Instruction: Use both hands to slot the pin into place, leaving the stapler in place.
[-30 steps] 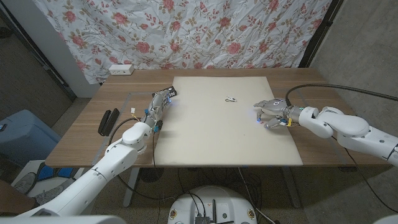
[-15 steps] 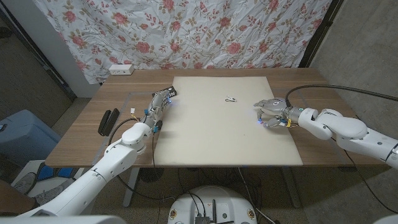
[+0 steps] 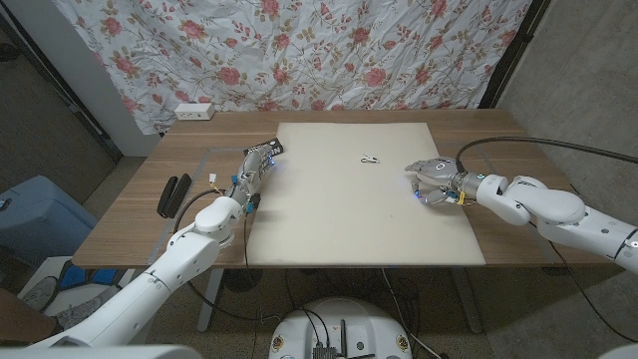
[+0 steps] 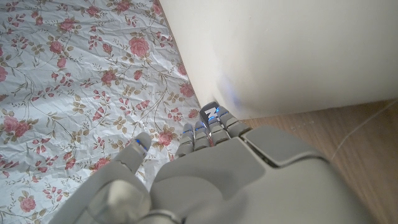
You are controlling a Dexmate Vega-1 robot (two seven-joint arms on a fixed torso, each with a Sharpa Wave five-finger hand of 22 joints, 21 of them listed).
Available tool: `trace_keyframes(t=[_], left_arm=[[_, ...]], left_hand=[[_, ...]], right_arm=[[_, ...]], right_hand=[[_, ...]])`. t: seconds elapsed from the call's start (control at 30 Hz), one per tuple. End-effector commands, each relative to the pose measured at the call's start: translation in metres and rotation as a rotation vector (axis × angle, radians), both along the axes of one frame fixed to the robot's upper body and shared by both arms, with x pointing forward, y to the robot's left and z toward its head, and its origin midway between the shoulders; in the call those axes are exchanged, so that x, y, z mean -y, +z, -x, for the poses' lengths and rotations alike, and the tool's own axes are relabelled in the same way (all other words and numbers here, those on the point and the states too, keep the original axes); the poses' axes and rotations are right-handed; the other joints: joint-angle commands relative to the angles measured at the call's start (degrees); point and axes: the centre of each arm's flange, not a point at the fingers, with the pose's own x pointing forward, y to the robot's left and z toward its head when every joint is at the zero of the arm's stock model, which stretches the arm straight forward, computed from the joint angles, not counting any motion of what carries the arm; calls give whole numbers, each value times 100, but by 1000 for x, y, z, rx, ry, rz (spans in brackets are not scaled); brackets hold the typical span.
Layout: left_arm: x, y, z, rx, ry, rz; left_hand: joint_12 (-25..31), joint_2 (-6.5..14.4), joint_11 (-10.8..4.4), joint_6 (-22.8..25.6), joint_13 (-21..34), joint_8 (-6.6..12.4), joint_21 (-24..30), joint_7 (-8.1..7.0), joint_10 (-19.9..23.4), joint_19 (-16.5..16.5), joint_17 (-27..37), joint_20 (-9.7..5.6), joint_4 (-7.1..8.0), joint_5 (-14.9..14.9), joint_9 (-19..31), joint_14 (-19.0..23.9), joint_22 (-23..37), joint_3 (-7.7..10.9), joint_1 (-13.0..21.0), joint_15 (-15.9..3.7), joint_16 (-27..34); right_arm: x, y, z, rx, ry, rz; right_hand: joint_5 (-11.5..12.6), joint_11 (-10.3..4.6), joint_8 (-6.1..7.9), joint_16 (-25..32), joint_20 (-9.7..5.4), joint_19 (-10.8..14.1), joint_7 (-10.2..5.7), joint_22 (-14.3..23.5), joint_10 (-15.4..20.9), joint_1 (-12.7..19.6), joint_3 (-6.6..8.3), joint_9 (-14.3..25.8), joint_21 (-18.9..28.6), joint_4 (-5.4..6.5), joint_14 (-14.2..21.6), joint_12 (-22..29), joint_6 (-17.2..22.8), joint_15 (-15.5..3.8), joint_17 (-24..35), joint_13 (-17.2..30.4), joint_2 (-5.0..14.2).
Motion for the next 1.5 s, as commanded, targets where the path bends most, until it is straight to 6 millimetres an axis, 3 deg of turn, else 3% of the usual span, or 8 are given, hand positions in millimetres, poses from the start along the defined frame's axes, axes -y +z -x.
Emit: trace_keyframes(t=[0.03,1.5], left_arm=[[-2,-1,1,-1,3,2],[3,-2,2,-2,-10,-4]], left_hand=[[-15,470,-14,49,28,0,-10,6,40,53,4,-138,4,23,24,27,18,61,2,24,-1],[-16,463,-12,83,28,5,-123,10,44,102,6,-127,11,20,25,47,21,63,-6,32,0]], right_arm=[[-2,0,-3,15,1,9],[1,-2,-8,19,-26,22]], right_hand=[[16,-37,97,29,-19,49,-5,10,74,103,-36,28,-5,-5,41,46,137,-21,28,17,19],[24,-192,375,92,-139,263,-20,19,345,250,-128,154,14,5,149,56,531,-153,84,15,111]])
